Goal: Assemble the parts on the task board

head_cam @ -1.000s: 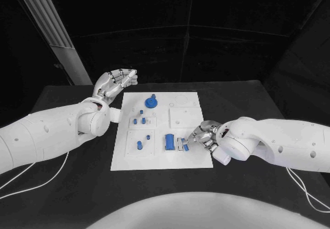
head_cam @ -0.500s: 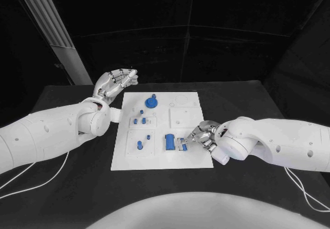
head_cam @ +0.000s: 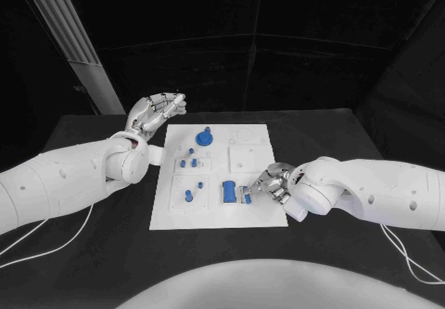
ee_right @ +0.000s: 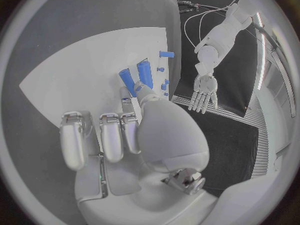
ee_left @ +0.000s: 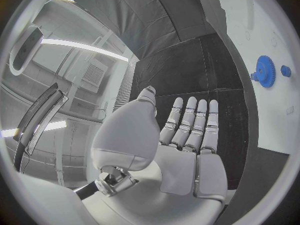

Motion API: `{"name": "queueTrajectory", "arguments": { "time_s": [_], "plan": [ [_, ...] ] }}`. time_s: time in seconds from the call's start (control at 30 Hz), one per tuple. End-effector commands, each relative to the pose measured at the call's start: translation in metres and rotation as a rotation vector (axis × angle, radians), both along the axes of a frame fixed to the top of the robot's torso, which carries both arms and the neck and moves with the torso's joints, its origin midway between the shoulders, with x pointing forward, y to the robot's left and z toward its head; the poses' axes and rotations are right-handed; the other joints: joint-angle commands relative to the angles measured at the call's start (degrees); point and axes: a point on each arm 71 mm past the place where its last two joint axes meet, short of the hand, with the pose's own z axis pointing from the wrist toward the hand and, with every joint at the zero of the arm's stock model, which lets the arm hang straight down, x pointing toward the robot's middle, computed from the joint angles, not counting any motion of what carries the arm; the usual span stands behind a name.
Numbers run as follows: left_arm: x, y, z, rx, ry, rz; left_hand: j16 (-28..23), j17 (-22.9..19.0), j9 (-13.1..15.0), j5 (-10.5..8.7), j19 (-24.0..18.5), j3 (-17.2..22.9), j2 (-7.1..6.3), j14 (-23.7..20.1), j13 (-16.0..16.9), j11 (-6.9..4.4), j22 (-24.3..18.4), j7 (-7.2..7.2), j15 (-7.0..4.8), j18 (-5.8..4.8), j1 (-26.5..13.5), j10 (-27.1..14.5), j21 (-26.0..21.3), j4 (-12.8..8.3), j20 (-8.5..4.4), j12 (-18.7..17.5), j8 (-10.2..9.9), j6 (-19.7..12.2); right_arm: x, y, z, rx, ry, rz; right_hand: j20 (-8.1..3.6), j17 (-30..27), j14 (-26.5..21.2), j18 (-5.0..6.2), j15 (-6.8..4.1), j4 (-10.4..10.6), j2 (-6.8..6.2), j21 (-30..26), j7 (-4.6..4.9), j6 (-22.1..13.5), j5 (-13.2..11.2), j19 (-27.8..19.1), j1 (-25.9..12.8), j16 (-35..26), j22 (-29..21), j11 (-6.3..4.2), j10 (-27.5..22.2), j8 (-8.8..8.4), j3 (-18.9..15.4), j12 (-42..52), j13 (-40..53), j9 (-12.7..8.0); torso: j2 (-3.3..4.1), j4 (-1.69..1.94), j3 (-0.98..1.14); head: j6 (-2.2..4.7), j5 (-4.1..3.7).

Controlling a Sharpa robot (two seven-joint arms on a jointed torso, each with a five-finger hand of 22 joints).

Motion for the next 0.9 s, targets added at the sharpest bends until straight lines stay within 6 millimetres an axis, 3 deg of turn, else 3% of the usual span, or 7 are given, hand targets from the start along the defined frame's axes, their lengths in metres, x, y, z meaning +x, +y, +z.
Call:
{"name": "queueTrajectory", "arguments": {
  "time_s": [0.03,0.4,0.9],
  "plan": [
    [-0.0024,-0.0005,0.0118,-0.053,-0.149,-0.016,0.2,0.0,-0.1,0.35,0.1,-0.3,0.59,-0.4,-0.1,-0.04,-0.1,5.03,0.13,-0.39,0.1,-0.5,-0.4,0.0,-0.09,0.4,0.3,-0.1,-0.0006,0.0017,-0.0002,-0.002,0.016,0.009,0.05,15.0,6.0,-0.42,0.01,0.4,0.15,0.2,0.05,0.3,-0.5,6.0,-0.8,0.1,15.1,0.25,6.0,-0.52,-0.2,0.1,15.0,-0.1,-0.01,-0.09,0.02,0.00,0.08],
    [-0.0024,-0.0008,0.0118,-0.053,-0.149,-0.017,0.2,-0.1,-0.1,0.38,0.1,-0.3,0.61,-0.4,-0.1,-0.05,-0.1,5.03,0.13,-0.39,0.2,-0.5,-0.4,0.0,-0.09,0.4,0.4,-0.1,-0.0004,0.0044,-0.0015,-0.010,0.031,0.020,0.08,15.0,6.0,-0.42,0.07,0.9,-0.20,0.2,0.30,0.5,-2.5,6.0,-1.5,0.1,15.1,0.44,6.0,-1.37,-0.9,0.1,15.0,-0.4,0.02,0.00,0.01,0.00,0.08],
    [-0.0024,-0.0010,0.0118,-0.054,-0.149,-0.018,0.2,-0.1,-0.1,0.40,0.0,-0.3,0.63,-0.4,-0.1,-0.05,-0.1,5.03,0.13,-0.39,0.2,-0.5,-0.4,0.0,-0.09,0.4,0.4,-0.1,0.0013,0.0083,-0.0018,-0.017,0.020,0.026,0.37,15.0,6.0,-0.42,0.40,2.3,-0.74,0.2,0.86,0.9,-7.9,6.0,-3.3,0.1,15.1,0.94,6.0,-2.67,-3.3,0.1,15.0,-0.8,0.01,-0.03,0.02,0.00,0.22]
  ]
}}
